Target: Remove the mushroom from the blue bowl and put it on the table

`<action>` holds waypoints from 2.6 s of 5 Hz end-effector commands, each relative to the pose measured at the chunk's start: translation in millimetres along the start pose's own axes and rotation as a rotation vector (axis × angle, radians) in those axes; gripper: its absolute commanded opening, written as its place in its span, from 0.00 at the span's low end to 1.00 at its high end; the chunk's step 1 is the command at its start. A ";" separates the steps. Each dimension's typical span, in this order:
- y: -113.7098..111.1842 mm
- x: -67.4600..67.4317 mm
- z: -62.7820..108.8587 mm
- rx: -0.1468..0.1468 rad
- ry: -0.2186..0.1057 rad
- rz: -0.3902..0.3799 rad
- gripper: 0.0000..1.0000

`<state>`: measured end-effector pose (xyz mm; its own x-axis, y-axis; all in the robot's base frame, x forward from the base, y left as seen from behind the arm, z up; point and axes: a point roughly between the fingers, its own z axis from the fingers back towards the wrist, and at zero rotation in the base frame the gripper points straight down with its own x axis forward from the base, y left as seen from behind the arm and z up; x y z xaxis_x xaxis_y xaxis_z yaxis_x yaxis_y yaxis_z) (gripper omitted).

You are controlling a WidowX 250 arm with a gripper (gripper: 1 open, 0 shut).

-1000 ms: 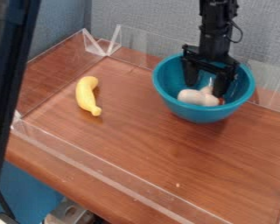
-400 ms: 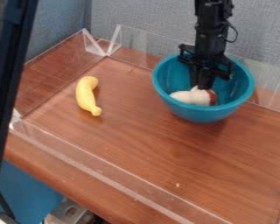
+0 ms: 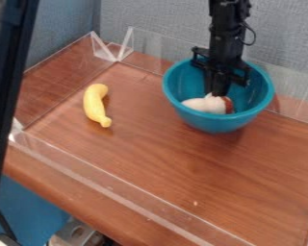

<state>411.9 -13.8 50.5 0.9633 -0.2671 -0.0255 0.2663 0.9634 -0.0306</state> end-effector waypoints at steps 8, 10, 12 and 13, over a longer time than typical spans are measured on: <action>-4.1 2.4 -15.3 -0.018 -0.019 -0.043 0.00; -10.8 2.5 -23.9 -0.026 -0.010 -0.060 0.00; -11.1 -2.8 17.5 -0.021 -0.082 -0.056 0.00; -10.9 -6.6 43.8 -0.012 -0.130 -0.052 0.00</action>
<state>399.2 -24.9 60.5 0.9483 -0.3164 0.0258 0.3175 0.9459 -0.0672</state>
